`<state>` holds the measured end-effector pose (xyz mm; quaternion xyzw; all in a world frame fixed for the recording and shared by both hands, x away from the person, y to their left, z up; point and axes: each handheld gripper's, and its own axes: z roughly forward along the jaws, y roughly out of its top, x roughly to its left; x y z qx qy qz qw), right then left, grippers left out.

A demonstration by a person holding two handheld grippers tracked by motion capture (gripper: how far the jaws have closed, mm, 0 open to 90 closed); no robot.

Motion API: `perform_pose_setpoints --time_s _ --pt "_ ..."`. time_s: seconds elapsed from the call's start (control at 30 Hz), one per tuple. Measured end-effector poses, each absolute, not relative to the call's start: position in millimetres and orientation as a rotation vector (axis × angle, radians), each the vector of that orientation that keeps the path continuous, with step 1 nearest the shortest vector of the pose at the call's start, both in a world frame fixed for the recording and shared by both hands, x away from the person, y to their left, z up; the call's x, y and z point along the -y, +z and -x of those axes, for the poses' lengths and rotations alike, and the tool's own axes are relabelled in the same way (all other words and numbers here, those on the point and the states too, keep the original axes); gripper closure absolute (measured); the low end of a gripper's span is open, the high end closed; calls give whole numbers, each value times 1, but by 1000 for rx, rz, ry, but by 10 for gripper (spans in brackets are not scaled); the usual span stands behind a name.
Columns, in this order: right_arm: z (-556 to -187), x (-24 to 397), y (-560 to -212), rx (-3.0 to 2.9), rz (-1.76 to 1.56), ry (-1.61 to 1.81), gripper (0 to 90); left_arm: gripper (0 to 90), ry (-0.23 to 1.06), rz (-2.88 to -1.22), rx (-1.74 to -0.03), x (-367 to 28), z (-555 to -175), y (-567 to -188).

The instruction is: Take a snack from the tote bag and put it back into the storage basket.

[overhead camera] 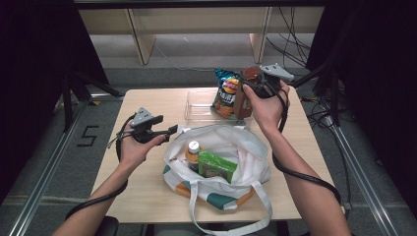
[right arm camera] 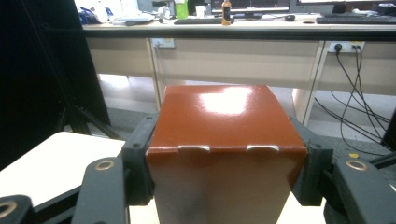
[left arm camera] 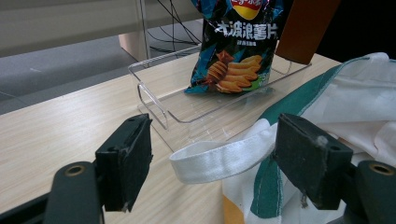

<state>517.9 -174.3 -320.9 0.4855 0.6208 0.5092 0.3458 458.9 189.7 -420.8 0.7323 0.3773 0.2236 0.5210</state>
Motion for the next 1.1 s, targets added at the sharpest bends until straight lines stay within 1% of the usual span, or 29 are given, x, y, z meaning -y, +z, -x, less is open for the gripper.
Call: perform_pose_setpoints --time_s 1.1 --pt "-528 166 -335 -1554 -1301 1263 391 267 535 -1766 -895 -189 -459 -422"
